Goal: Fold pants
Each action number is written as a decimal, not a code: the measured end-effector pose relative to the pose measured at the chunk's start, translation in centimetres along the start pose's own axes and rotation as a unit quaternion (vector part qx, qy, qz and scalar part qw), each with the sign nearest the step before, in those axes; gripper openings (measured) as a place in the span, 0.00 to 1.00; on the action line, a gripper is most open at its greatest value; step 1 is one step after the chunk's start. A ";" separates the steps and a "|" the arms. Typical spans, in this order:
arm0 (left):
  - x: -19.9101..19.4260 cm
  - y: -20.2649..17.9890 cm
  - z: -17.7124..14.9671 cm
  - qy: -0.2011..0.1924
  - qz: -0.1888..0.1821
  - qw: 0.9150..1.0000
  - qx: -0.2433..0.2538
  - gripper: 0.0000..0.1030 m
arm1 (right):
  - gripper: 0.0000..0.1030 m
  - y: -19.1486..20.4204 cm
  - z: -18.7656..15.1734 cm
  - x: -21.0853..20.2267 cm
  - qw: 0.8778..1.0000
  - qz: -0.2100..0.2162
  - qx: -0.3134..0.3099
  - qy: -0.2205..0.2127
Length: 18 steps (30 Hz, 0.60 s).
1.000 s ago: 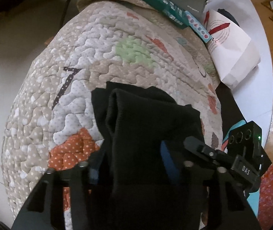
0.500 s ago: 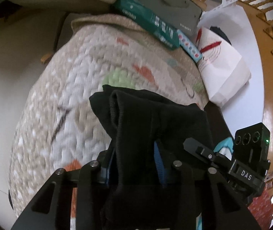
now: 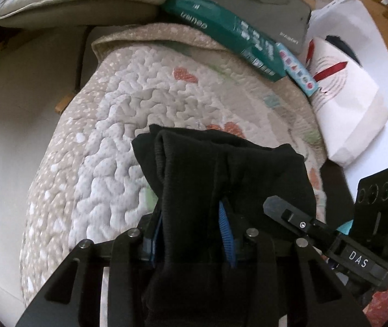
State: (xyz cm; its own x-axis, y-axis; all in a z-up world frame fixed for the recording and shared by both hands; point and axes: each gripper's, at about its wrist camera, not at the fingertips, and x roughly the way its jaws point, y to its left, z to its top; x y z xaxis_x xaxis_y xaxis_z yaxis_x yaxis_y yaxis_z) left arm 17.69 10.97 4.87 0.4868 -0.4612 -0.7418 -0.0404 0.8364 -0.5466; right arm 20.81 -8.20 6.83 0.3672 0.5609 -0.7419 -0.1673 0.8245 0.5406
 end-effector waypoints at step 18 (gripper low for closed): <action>-1.2 -0.2 0.4 -0.018 0.007 1.000 0.003 0.54 | 0.59 -1.4 -0.7 -2.8 0.999 -0.036 0.003 -0.035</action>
State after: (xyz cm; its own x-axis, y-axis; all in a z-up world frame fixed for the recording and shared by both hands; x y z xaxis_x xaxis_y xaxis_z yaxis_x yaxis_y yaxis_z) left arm 17.43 11.46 6.00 0.5171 -0.4388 -0.7349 -0.0418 0.8446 -0.5338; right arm 19.40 -10.85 7.83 0.4410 0.4937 -0.7495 -0.1335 0.8619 0.4892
